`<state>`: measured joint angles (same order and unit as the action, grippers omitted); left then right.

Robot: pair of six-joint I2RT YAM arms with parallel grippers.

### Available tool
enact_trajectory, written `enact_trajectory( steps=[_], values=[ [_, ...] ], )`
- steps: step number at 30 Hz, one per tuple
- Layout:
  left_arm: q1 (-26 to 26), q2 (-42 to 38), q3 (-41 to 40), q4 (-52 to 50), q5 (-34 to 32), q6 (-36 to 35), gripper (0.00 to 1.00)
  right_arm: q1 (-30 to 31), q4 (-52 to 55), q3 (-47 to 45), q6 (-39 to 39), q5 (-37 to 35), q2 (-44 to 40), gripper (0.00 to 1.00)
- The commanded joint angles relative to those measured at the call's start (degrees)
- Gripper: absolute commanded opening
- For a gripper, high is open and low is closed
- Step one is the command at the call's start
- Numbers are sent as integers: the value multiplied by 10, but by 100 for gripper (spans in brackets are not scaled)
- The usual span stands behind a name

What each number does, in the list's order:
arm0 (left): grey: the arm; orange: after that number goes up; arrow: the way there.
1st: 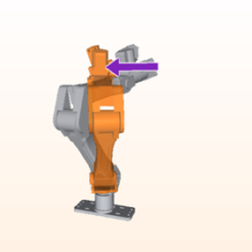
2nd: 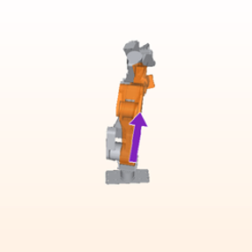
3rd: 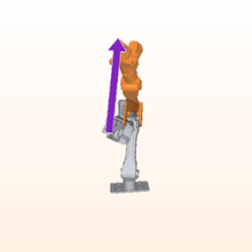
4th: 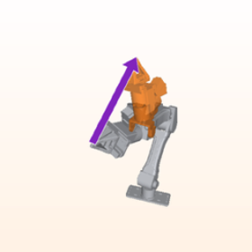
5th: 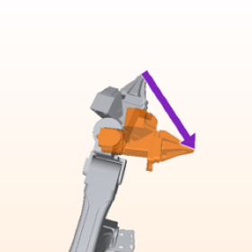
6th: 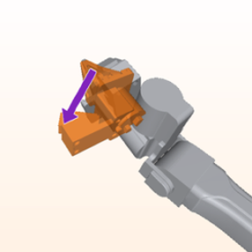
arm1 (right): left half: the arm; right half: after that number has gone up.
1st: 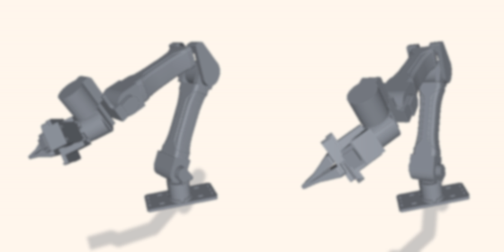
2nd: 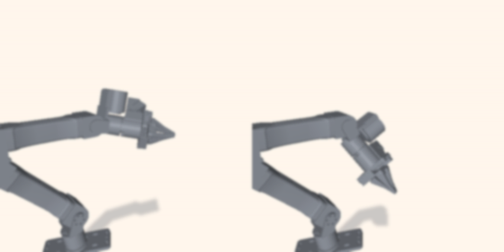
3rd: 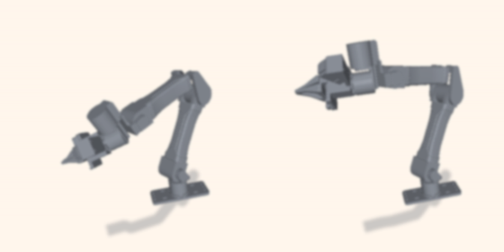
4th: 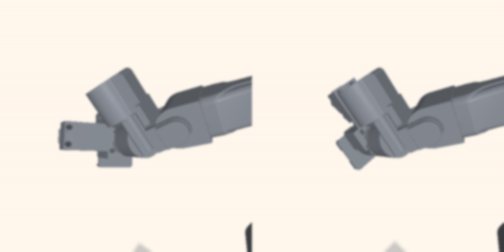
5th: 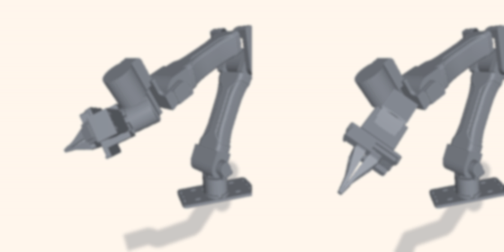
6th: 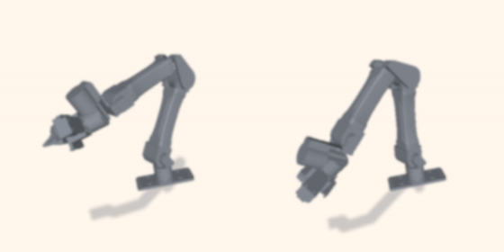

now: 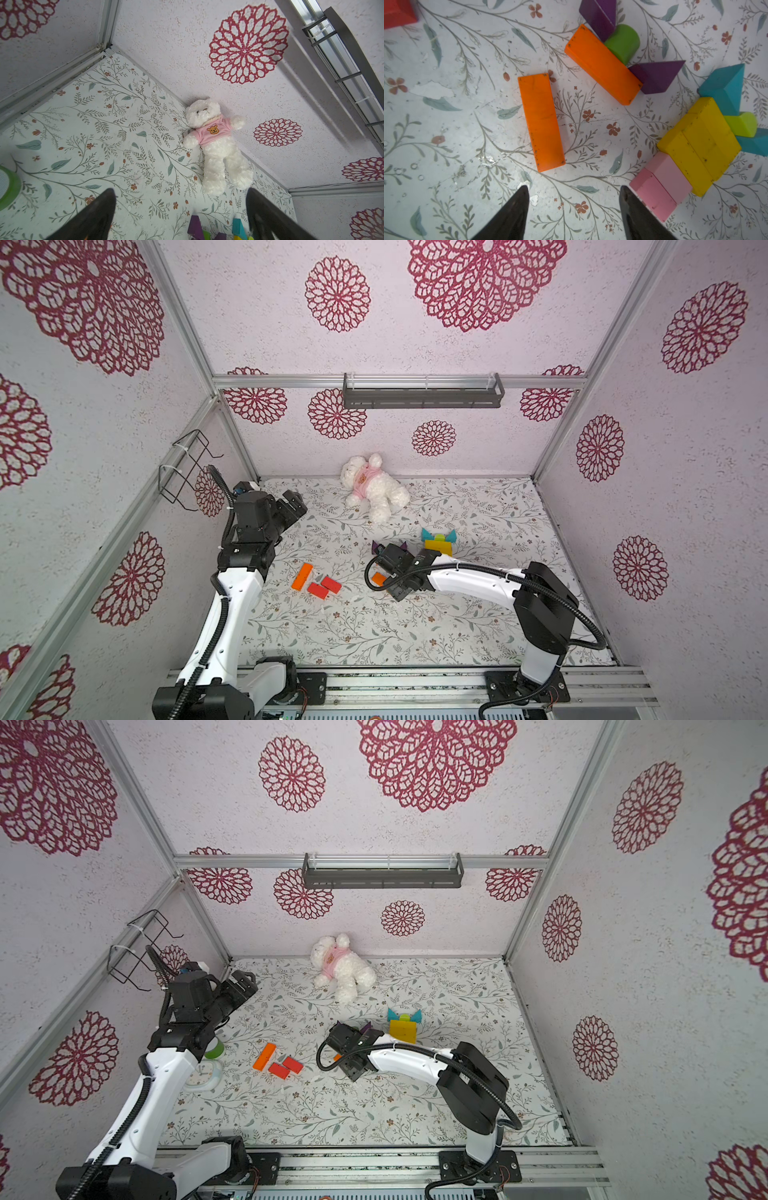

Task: Assemble a carrot with building blocks
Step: Move the building block to the center of the board, then assemble the building block at the center of the board.

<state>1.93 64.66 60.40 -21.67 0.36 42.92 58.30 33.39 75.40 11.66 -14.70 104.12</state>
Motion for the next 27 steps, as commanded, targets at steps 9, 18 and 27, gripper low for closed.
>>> enact_trajectory(
  steps=[9, 18, 27],
  values=[
    [4, 2, 4, 22, 15, 9, 99, -1, -35, 12, 13, 47, 60, 73],
    [4, 6, 2, 23, 16, 11, 99, -37, -25, 26, 50, -8, 84, 72],
    [4, 7, 2, 24, 19, 13, 98, -53, -6, 40, 63, -34, 94, 72]
  ],
)
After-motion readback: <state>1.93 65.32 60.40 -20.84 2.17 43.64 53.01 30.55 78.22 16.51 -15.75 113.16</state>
